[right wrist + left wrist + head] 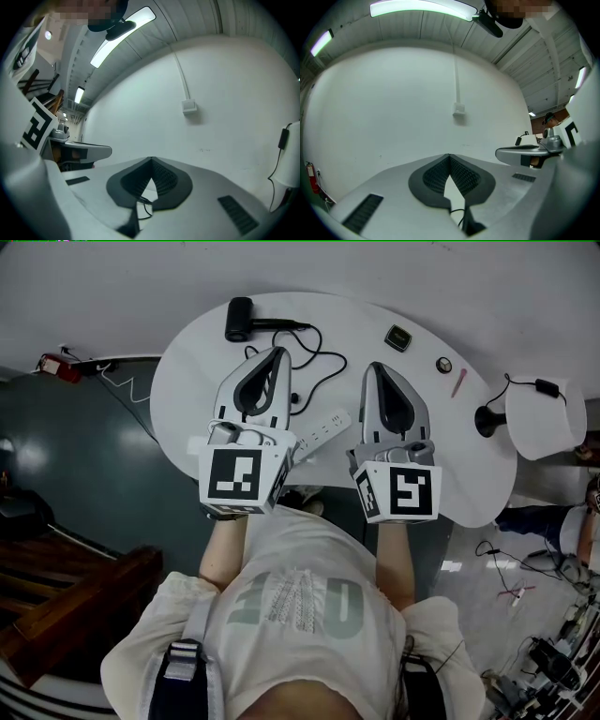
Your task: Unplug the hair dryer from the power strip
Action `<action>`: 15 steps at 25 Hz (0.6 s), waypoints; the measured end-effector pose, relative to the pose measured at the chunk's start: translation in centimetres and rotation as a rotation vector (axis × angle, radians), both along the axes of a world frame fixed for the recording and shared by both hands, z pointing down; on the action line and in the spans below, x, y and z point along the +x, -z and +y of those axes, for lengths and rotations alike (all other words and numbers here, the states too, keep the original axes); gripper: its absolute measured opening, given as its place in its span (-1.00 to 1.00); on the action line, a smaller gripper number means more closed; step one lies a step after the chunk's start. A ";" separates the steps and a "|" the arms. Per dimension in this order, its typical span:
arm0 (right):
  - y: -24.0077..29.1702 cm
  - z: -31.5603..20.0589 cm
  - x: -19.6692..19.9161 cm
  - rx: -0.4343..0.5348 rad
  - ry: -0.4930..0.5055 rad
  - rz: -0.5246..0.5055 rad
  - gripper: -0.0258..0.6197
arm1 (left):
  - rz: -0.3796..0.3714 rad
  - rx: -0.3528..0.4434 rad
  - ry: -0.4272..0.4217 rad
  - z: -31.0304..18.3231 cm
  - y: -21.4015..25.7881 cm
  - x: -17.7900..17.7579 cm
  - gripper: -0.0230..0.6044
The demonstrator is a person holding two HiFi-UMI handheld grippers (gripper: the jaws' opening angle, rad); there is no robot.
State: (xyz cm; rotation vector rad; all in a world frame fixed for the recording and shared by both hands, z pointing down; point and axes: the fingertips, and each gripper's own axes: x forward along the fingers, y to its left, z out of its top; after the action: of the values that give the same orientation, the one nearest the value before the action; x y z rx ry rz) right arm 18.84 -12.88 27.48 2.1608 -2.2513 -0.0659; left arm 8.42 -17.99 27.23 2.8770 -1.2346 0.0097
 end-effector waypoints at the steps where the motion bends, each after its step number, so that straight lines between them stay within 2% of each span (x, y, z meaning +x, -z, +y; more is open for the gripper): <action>1: -0.1 0.1 0.0 -0.001 0.000 0.000 -0.91 | 0.001 0.000 0.005 0.0 0.0 -0.1 -0.91; 15: 0.2 0.2 -0.9 0.006 0.032 0.044 -0.91 | 0.003 -0.003 0.022 0.2 -0.5 -0.7 -0.91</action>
State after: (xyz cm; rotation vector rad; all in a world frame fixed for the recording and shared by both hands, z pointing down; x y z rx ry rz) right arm 17.98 -12.63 27.27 2.1044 -2.2648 -0.1196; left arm 7.68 -17.82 27.69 2.8597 -1.2649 0.0072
